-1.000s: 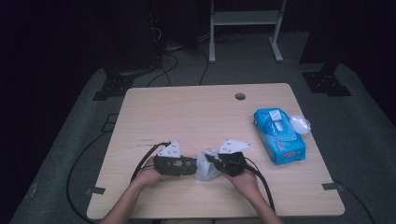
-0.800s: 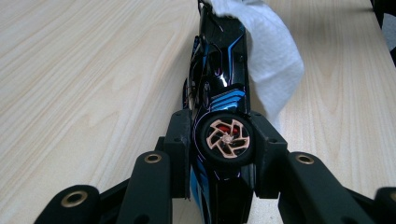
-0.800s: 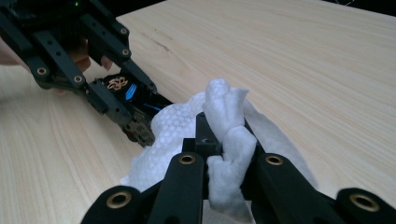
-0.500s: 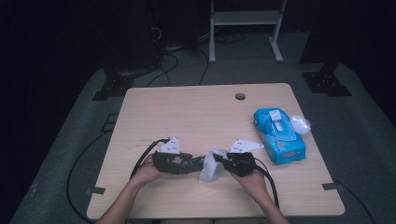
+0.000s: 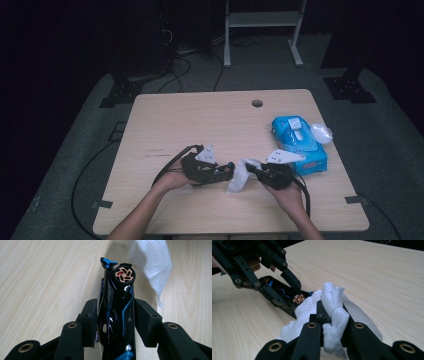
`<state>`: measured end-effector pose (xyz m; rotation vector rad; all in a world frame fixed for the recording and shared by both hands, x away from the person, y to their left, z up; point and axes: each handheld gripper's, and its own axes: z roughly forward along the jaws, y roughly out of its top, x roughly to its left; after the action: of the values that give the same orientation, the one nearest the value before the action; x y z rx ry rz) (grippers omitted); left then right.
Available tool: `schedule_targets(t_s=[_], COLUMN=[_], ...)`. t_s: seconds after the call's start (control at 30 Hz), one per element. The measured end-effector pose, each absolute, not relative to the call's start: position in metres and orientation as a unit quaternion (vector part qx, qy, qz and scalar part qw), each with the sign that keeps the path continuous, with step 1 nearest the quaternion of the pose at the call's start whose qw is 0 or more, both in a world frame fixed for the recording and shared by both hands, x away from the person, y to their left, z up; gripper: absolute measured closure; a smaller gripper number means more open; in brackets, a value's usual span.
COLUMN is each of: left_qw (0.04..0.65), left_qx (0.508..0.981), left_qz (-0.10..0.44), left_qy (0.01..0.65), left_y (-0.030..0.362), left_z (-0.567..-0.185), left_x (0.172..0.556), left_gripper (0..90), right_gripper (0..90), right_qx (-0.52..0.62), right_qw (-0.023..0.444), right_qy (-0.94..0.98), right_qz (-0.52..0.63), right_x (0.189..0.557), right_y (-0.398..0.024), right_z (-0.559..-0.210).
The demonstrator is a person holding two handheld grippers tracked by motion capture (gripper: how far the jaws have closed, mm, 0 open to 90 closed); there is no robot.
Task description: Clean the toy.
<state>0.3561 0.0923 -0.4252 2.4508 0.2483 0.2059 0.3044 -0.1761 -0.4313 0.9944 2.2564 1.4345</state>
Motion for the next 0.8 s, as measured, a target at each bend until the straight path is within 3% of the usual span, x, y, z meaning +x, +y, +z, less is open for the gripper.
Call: schedule_targets(t_s=[0.53, 0.8], left_qw=[0.237, 0.270], left_qx=[0.964, 0.956], left_qz=[0.073, 0.080], left_qy=[0.100, 0.085], left_y=[0.059, 0.056], left_z=[-0.434, -0.427], left_x=[0.364, 0.362], left_gripper=[53.8, 57.4], right_gripper=[83.3, 83.2], right_qx=[0.351, 0.359], right_qw=[0.136, 0.122], right_qy=[0.784, 0.770], right_qz=[0.494, 0.513], right_x=[0.304, 0.307], right_y=[-0.180, -0.186], right_z=[-0.437, -0.436])
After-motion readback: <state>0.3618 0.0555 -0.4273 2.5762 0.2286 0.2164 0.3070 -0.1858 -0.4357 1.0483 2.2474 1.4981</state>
